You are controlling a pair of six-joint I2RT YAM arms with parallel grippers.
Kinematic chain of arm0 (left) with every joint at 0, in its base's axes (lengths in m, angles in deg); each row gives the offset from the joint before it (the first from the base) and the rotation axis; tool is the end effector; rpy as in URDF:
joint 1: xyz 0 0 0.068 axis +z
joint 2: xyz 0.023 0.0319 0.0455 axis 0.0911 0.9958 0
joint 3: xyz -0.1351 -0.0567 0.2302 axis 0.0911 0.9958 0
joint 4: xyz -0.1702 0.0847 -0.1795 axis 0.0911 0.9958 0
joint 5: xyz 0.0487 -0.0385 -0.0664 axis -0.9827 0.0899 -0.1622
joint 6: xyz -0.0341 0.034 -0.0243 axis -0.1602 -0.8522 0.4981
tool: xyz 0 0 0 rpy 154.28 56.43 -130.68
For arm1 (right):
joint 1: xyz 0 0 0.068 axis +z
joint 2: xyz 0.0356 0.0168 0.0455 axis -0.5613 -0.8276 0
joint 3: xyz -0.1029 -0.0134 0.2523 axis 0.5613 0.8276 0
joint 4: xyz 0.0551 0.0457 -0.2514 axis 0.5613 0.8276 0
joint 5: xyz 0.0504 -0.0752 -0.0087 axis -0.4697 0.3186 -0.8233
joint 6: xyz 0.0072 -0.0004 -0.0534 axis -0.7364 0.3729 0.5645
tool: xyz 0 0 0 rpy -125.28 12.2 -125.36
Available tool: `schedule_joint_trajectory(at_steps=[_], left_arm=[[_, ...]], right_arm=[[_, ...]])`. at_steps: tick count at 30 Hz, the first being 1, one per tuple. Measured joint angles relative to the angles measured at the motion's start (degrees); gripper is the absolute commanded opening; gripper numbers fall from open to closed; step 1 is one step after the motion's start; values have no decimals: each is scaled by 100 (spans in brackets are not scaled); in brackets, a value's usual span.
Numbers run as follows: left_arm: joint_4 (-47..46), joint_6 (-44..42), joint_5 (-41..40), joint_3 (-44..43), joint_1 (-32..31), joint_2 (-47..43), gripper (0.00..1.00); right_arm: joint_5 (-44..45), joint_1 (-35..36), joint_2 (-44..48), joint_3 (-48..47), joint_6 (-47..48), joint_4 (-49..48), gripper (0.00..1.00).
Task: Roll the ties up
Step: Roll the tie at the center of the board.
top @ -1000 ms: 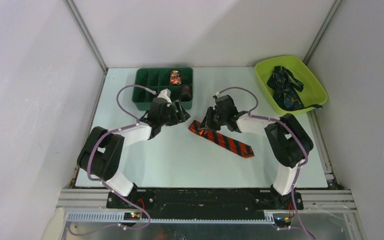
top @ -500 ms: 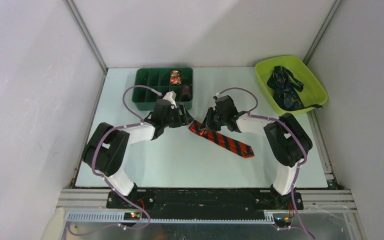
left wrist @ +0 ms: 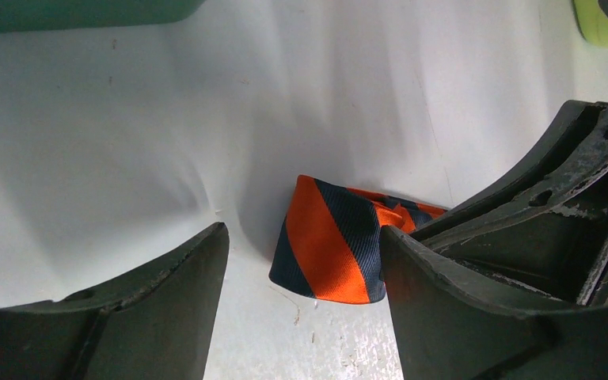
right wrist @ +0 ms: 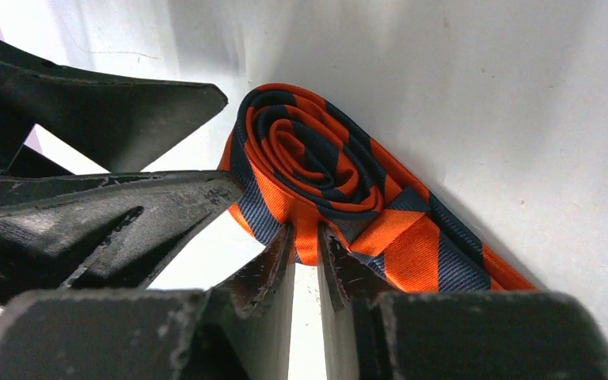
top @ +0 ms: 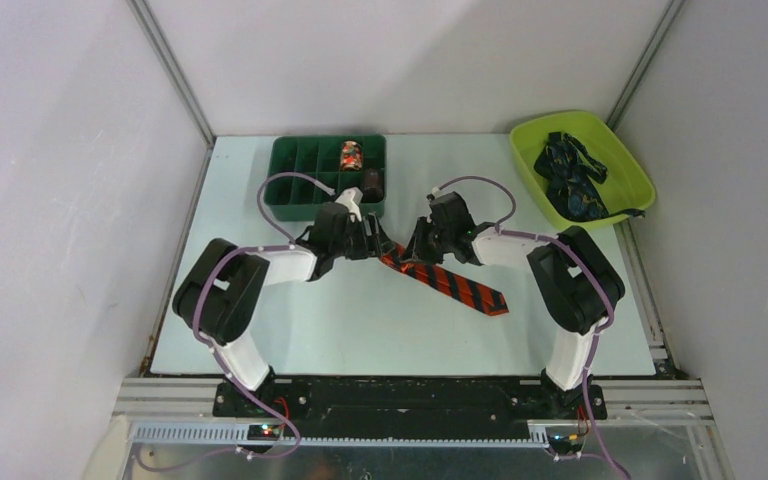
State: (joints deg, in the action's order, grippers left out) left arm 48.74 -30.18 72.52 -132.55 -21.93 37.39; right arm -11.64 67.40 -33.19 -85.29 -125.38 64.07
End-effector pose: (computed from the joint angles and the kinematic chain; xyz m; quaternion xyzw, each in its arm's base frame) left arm 0.3003 -0.1629 0.1535 0.0077 0.8799 -0.3183 0.3526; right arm 0.3103 0.2162 0.1501 0.0461 0.9186 0.3432 0.1905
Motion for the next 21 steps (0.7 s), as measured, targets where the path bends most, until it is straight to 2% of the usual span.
schedule_joint_trajectory(at_steps=[21], left_arm=[[-483, -2, 444, 0, -219, 205, 68]], right_arm=[[186, 28, 0, 0, 68, 323, 18]])
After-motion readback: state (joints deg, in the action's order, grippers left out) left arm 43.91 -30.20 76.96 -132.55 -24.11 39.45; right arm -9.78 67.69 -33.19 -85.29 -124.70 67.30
